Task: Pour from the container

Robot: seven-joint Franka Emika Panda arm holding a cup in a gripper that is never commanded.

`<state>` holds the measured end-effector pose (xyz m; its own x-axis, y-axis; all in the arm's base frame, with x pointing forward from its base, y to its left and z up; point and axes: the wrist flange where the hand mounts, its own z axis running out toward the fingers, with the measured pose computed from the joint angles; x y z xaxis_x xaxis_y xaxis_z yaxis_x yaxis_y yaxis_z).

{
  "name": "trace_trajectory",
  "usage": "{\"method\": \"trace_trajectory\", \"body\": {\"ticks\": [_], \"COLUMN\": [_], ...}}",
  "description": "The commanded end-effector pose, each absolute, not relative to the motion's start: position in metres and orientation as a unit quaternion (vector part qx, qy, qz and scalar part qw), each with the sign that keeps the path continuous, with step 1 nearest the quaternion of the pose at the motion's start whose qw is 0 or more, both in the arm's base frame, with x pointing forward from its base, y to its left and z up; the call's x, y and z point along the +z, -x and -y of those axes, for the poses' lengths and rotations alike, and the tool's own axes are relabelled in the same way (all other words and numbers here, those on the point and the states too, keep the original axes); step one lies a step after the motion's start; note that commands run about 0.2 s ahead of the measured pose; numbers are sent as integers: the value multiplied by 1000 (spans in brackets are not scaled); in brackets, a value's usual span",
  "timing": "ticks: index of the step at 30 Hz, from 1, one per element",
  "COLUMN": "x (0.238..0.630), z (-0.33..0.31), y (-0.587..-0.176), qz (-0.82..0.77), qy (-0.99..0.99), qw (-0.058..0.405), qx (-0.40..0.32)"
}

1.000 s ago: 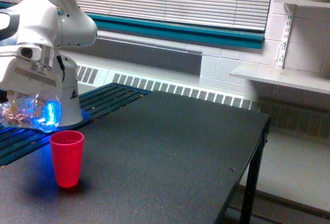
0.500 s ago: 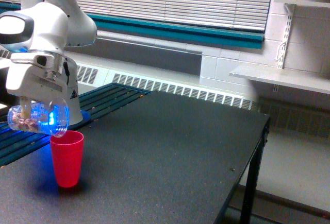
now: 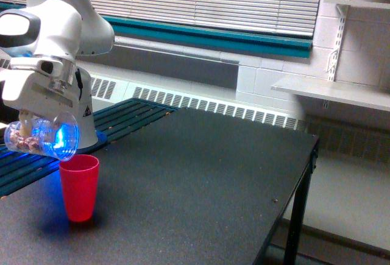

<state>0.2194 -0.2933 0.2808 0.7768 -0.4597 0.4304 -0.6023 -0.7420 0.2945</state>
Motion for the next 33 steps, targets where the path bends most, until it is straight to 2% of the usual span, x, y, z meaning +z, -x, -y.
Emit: {"method": "trace_trajectory", "body": {"ticks": [1,13,33], "x": [279,280,285], "z": [282,271,285], "y": [-227,-232,-214], "qz": [252,221,215], "qy": [-929,-936,-935], "qw": [220,233,249], "qx": [156,148,133]}}
